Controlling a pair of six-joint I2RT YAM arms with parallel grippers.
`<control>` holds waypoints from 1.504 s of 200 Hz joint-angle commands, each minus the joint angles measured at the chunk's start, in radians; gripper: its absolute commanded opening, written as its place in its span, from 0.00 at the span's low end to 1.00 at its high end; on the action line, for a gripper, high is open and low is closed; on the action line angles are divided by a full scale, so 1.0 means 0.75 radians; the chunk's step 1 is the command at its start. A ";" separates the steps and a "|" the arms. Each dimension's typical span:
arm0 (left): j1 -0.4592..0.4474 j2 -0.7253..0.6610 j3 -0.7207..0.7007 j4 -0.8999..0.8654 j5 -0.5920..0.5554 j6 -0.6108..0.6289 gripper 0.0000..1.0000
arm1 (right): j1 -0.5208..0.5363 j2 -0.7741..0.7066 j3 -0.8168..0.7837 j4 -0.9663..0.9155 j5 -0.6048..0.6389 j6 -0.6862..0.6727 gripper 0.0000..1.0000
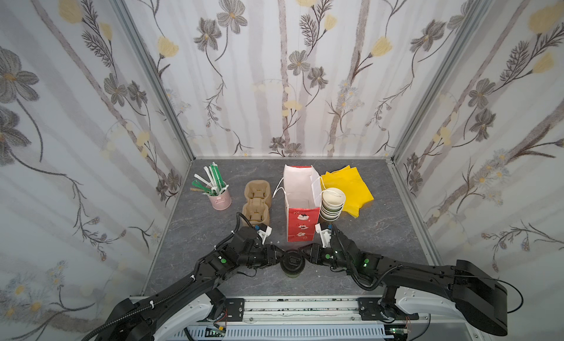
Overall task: Pack a coffee takeout order
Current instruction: Close the lid on the coffee cup.
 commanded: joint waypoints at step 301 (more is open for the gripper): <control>-0.008 -0.013 -0.050 -0.143 -0.030 0.004 0.45 | 0.069 -0.508 -0.154 -0.313 -0.216 -0.057 0.44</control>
